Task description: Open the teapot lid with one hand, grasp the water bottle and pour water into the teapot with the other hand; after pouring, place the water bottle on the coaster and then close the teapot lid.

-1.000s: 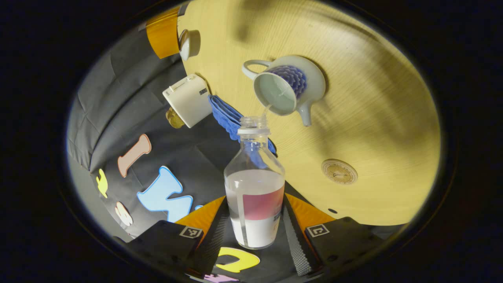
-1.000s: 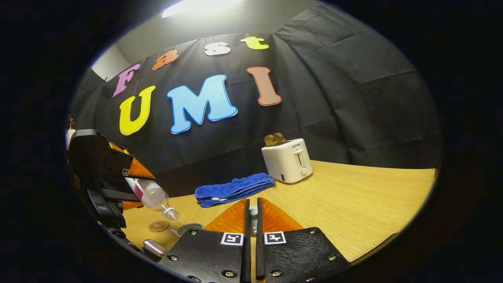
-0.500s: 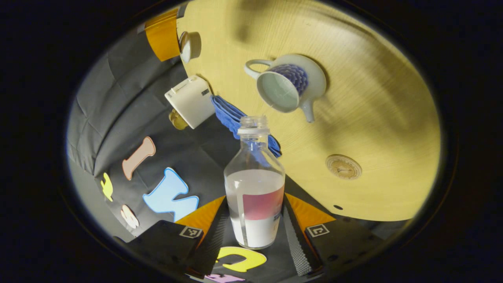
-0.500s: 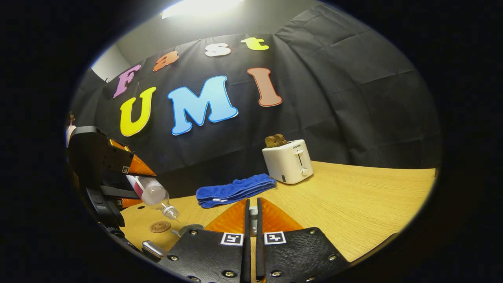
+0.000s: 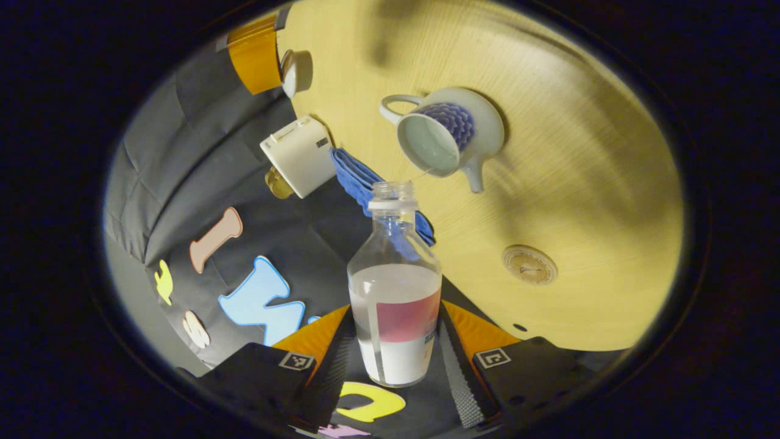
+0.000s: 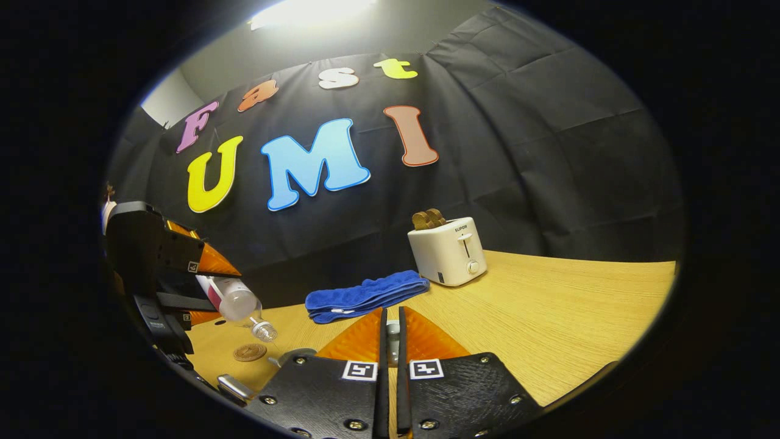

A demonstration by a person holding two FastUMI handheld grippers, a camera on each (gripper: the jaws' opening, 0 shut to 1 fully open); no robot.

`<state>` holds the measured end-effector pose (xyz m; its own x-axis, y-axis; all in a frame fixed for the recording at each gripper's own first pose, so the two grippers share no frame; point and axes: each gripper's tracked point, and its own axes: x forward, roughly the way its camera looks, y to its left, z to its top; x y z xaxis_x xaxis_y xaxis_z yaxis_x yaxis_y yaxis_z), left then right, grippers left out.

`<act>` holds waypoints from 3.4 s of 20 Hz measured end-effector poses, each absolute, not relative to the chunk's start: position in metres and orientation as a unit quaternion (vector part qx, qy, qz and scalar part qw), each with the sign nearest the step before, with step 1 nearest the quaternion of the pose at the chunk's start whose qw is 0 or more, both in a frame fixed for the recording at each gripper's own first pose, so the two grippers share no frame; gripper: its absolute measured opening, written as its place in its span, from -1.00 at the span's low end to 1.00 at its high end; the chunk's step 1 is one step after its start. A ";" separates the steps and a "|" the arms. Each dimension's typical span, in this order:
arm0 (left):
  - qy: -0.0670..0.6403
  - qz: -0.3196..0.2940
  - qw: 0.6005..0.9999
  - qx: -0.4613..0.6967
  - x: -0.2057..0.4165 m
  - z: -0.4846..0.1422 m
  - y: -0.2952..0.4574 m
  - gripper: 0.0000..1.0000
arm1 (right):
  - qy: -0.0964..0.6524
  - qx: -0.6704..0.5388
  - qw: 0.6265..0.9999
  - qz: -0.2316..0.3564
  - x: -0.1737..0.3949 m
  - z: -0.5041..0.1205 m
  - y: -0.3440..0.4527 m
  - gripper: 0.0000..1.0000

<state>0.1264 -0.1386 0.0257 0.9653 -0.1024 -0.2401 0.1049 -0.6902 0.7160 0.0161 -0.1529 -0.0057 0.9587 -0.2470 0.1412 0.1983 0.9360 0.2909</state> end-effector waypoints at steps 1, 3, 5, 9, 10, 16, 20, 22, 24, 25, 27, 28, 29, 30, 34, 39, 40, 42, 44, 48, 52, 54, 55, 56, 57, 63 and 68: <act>0.001 -0.136 0.409 0.902 0.126 0.022 -0.136 0.73 | -0.092 0.142 0.979 -0.114 0.015 -0.004 -0.154 -0.90; -0.011 -0.145 0.442 0.885 0.124 0.017 -0.135 0.72 | -0.096 0.145 0.978 -0.116 0.014 -0.004 -0.156 -0.90; -0.021 -0.155 0.487 0.860 0.123 0.009 -0.134 0.73 | -0.094 0.140 0.979 -0.118 0.014 -0.004 -0.155 -0.91; -0.010 -0.159 0.569 0.807 0.125 0.000 -0.117 0.75 | -0.099 0.141 0.977 -0.127 0.012 -0.003 -0.161 -0.91; -0.010 -0.158 0.590 0.792 0.122 0.001 -0.113 0.74 | -0.096 0.142 0.977 -0.127 0.014 -0.005 -0.161 -0.91; -0.033 -0.128 0.747 0.652 0.098 0.038 -0.084 0.73 | -0.079 0.128 0.982 -0.117 0.022 -0.011 -0.152 -0.91; -0.022 -0.112 0.854 0.507 0.085 0.039 -0.057 0.73 | -0.070 0.111 0.986 -0.105 0.028 -0.013 -0.142 -0.90; -0.006 -0.103 0.897 0.431 0.084 0.028 -0.036 0.72 | -0.065 0.096 0.989 -0.091 0.033 -0.011 -0.131 -0.90; 0.003 -0.088 0.927 0.364 0.083 0.019 -0.021 0.73 | -0.066 0.092 0.991 -0.075 0.037 -0.004 -0.121 -0.91; 0.008 -0.083 0.938 0.336 0.082 0.015 -0.013 0.72 | -0.067 0.090 0.991 -0.068 0.039 0.001 -0.114 -0.91; 0.017 -0.074 0.958 0.278 0.080 0.008 0.000 0.73 | -0.068 0.072 0.994 -0.055 0.042 0.007 -0.099 -0.90; 0.019 -0.070 0.965 0.254 0.080 0.007 0.005 0.73 | -0.068 0.060 0.995 -0.047 0.044 0.009 -0.091 -0.91; 0.019 -0.063 0.970 0.235 0.078 0.005 0.011 0.73 | -0.066 0.054 0.996 -0.037 0.046 0.011 -0.083 -0.91; 0.020 -0.057 0.975 0.215 0.077 0.006 0.016 0.73 | -0.063 0.053 0.996 -0.027 0.047 0.012 -0.075 -0.90; 0.017 -0.052 0.987 0.149 0.072 0.007 0.027 0.73 | -0.045 0.045 0.998 -0.007 0.059 0.009 -0.055 -0.91; 0.003 -0.060 0.994 0.094 0.075 0.012 0.029 0.73 | -0.024 0.034 0.999 0.003 0.074 0.001 -0.044 -0.91; -0.001 -0.062 0.995 0.078 0.079 0.014 0.028 0.72 | -0.019 0.032 0.999 0.005 0.077 -0.002 -0.041 -0.91; -0.007 -0.068 0.996 0.049 0.087 0.018 0.029 0.72 | -0.012 0.031 0.999 0.012 0.080 -0.005 -0.036 -0.91; -0.012 -0.075 0.997 0.033 0.098 0.018 0.029 0.72 | -0.012 0.030 0.999 0.011 0.082 -0.005 -0.036 -0.91; -0.010 -0.098 0.995 0.015 0.131 0.016 0.021 0.72 | -0.011 0.033 0.999 0.010 0.085 -0.007 -0.037 -0.90; -0.007 -0.114 0.993 0.008 0.171 0.013 0.011 0.71 | -0.009 0.034 0.999 0.010 0.086 -0.008 -0.037 -0.90; 0.004 -0.122 0.993 -0.006 0.191 0.006 0.005 0.71 | -0.010 0.033 0.999 0.009 0.085 -0.008 -0.038 -0.90; 0.008 -0.125 0.992 -0.015 0.200 0.003 0.001 0.72 | -0.011 0.034 0.999 0.009 0.085 -0.007 -0.037 -0.90; 0.014 -0.129 0.991 -0.018 0.209 -0.002 -0.003 0.70 | -0.011 0.036 0.999 0.009 0.085 -0.007 -0.038 -0.90; 0.021 -0.127 0.992 -0.015 0.216 -0.010 -0.006 0.70 | -0.011 0.036 0.999 0.008 0.085 -0.006 -0.039 -0.90; 0.035 -0.103 0.994 0.029 0.230 -0.024 -0.007 0.69 | -0.012 0.034 0.999 0.008 0.085 -0.006 -0.038 -0.91; 0.035 -0.102 0.994 -0.006 0.224 -0.020 -0.001 0.72 | -0.009 0.034 0.999 0.008 0.085 -0.009 -0.039 -0.90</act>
